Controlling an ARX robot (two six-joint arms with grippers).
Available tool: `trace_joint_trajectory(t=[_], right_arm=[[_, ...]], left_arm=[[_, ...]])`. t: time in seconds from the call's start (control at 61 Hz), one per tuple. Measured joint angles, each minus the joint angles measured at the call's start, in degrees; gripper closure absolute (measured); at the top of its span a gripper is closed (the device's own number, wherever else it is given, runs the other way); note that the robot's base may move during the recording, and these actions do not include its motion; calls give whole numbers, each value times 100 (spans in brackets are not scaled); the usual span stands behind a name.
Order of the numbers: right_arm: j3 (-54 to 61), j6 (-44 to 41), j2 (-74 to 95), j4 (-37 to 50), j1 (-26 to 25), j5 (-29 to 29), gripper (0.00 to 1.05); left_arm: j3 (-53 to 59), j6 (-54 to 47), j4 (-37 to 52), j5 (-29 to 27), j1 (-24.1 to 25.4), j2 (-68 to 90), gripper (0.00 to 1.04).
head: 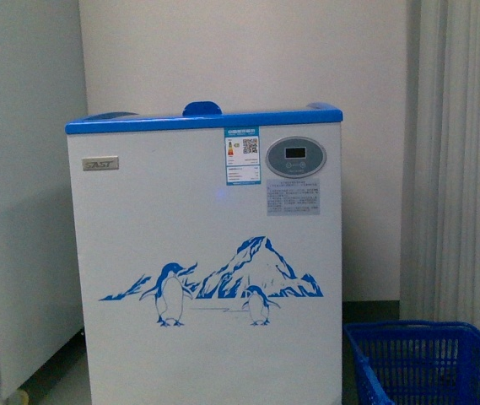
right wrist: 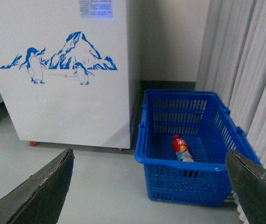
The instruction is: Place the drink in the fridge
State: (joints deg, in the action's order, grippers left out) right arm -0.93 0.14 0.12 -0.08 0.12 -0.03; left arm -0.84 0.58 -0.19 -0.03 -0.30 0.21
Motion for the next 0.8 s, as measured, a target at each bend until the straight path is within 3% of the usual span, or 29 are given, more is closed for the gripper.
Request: trace_joint_trajectory(t=[0.803], right_arm=[[0, 0, 0, -2, 0, 11, 8]], left_arm=[[0, 0, 0, 0, 2, -2, 8]])
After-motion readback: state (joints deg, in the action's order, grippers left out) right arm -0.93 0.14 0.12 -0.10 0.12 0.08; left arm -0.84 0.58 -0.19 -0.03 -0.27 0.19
